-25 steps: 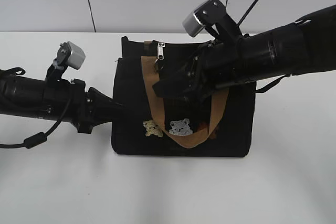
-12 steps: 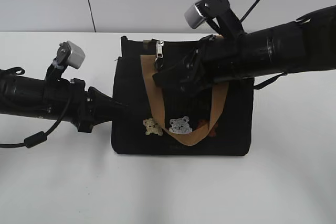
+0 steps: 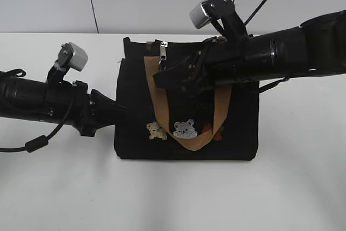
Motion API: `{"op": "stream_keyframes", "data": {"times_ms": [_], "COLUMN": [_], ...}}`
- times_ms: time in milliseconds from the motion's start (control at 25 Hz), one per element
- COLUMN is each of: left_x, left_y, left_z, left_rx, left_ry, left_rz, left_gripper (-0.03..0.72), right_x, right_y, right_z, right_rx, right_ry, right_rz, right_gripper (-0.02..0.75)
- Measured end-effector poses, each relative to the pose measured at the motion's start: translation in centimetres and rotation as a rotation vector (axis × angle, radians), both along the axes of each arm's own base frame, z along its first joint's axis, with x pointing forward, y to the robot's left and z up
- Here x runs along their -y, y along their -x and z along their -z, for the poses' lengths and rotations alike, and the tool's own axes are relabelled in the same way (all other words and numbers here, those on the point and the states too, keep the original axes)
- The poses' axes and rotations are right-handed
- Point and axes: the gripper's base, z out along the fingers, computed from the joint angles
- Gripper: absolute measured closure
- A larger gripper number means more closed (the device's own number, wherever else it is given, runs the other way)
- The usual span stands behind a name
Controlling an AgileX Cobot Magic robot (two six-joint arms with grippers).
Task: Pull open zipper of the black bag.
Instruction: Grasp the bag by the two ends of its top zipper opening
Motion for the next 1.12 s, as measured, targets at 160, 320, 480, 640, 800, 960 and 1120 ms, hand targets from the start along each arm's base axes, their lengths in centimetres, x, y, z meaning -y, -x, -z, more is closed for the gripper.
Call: {"op": "stream_keyframes", "data": {"times_ms": [160, 320, 480, 640, 800, 960, 1120], "left_x": [-0.02, -0.02, -0.02, -0.02, -0.02, -0.02, -0.02], "left_y": [-0.01, -0.01, -0.02, -0.02, -0.02, -0.01, -0.01], "left_z": [0.03, 0.03, 0.03, 0.03, 0.03, 0.02, 0.02], "left_rx": [0.000, 0.000, 0.000, 0.000, 0.000, 0.000, 0.000], "left_ry": [-0.004, -0.004, -0.004, -0.004, -0.004, -0.003, -0.003], "left_rz": [-0.001, -0.001, -0.002, -0.002, -0.002, -0.002, -0.002], "left_gripper": [0.661, 0.661, 0.661, 0.661, 0.661, 0.661, 0.661], "right_x": [-0.07, -0.12, -0.16, -0.24, -0.39, -0.53, -0.56], "right_y": [-0.14, -0.16, -0.16, -0.11, 0.02, 0.14, 0.15], "right_z": [0.22, 0.20, 0.20, 0.17, 0.03, -0.04, -0.08], "right_rx": [0.003, 0.011, 0.027, 0.034, 0.035, 0.033, 0.033], "right_ry": [-0.007, -0.012, -0.009, -0.015, -0.034, -0.052, -0.058], "right_rz": [0.001, -0.002, -0.015, -0.029, -0.047, -0.064, -0.065], "right_gripper": [0.351, 0.351, 0.351, 0.351, 0.351, 0.351, 0.351]}}
